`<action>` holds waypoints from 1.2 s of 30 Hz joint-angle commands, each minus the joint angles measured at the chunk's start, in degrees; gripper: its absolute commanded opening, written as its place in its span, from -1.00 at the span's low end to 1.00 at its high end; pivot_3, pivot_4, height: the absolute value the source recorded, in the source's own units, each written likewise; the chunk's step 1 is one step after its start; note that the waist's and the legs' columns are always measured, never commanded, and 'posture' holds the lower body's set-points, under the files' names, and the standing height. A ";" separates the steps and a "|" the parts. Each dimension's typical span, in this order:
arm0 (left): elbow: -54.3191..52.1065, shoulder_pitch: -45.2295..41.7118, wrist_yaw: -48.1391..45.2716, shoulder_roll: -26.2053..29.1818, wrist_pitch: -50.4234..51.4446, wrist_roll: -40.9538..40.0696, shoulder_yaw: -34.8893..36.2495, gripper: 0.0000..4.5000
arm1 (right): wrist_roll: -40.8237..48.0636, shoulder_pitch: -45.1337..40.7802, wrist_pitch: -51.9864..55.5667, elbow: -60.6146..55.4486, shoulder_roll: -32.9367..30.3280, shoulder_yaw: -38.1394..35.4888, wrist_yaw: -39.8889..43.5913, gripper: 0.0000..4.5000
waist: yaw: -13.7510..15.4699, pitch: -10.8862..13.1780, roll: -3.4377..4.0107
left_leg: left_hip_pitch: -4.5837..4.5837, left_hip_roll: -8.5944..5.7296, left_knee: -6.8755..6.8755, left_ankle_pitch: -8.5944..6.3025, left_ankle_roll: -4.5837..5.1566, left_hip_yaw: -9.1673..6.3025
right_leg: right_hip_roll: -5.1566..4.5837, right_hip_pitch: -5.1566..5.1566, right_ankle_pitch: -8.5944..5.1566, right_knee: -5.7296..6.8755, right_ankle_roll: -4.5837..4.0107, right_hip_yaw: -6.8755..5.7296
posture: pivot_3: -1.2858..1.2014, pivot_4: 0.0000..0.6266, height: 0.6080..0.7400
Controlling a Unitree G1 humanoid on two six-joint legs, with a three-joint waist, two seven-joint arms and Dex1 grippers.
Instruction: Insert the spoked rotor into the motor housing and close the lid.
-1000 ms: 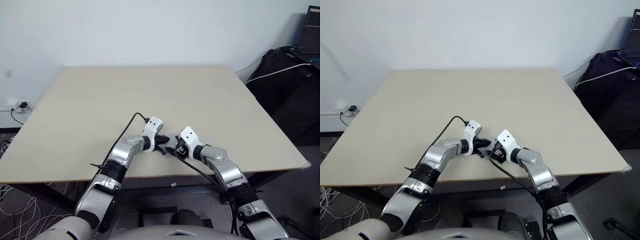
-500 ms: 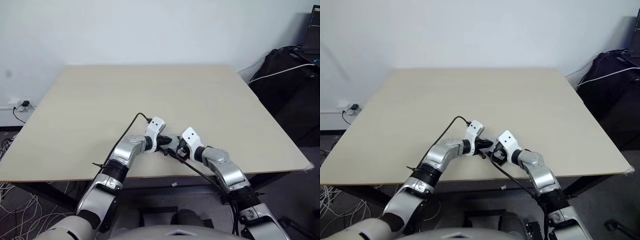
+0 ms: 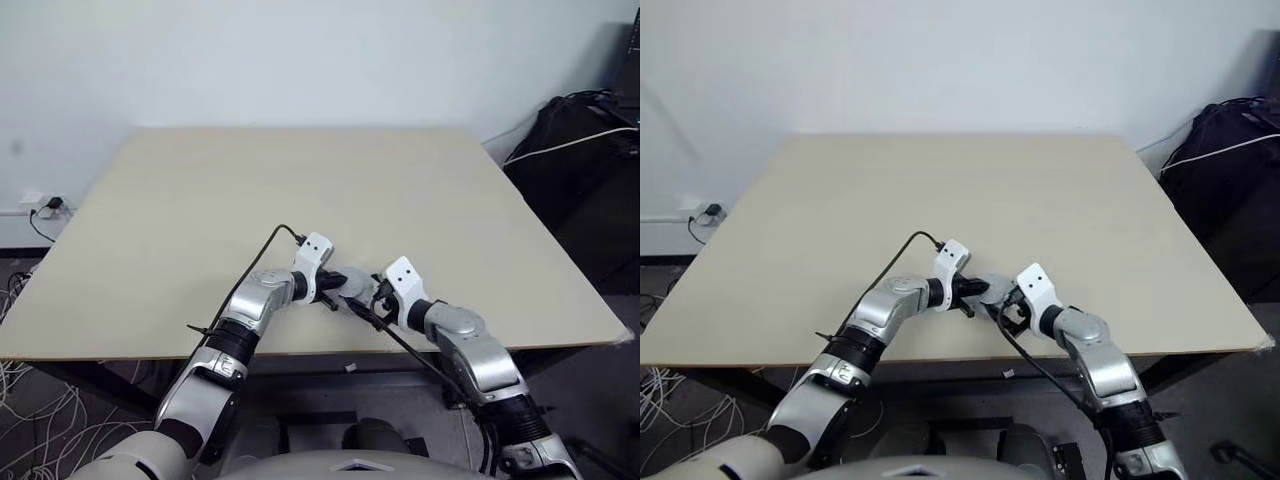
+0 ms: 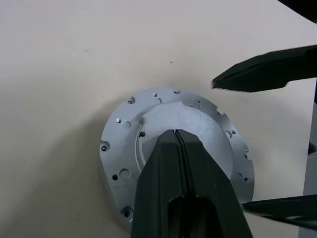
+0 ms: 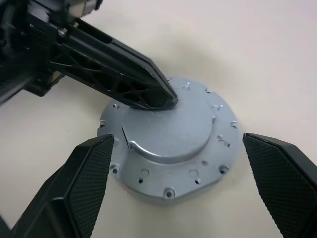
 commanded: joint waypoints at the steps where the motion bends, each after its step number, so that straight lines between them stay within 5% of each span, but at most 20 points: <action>1: 0.90 -0.84 -0.21 -0.23 -0.05 0.54 -0.61 -1.00 | 5.47 2.72 3.35 -9.68 -1.23 -4.08 1.41 0.99 | 0.24 0.00 0.00 | -0.02 0.00 0.00 0.00 0.01 0.00 | 0.00 0.00 0.00 -0.01 0.00 -0.01 | 0.03 -1.00 1.00; 5: 1.07 -0.91 -0.42 -0.21 -0.25 0.56 -0.69 -1.00 | 9.56 7.13 6.36 -15.76 -0.63 -8.27 -0.81 0.99 | 0.53 0.00 -0.01 | -0.01 0.01 0.01 0.00 0.03 -0.03 | 0.00 0.03 0.00 -0.01 0.00 -0.04 | 0.03 -1.00 1.00; 13: 1.63 -1.23 -0.76 -0.56 -0.58 0.58 -0.87 -1.00 | 28.07 6.25 24.27 -17.02 15.46 -25.74 -18.80 0.99 | 0.76 -0.04 0.06 | 0.03 0.02 0.06 0.00 0.03 -0.03 | 0.01 0.07 0.06 0.05 0.10 -0.03 | 0.03 -1.00 1.00; 21: 1.92 -1.38 -0.90 -1.02 -0.83 0.82 -1.21 -1.00 | 42.47 0.91 36.69 -10.46 24.42 -36.44 -31.39 0.99 | 0.64 -0.14 0.23 | 0.01 0.01 0.05 0.00 0.03 -0.01 | -0.01 0.05 0.06 0.04 0.10 -0.01 | 0.03 -1.00 1.00; 36: 1.13 -0.93 -1.03 -0.85 -0.58 0.88 -1.61 -1.00 | 44.07 -3.01 36.94 1.96 24.74 -34.14 -35.04 0.99 | -0.02 -0.22 0.34 | 0.00 -0.04 0.06 0.07 0.22 0.15 | 0.25 0.30 0.11 0.08 0.20 0.07 | 0.03 -1.00 1.00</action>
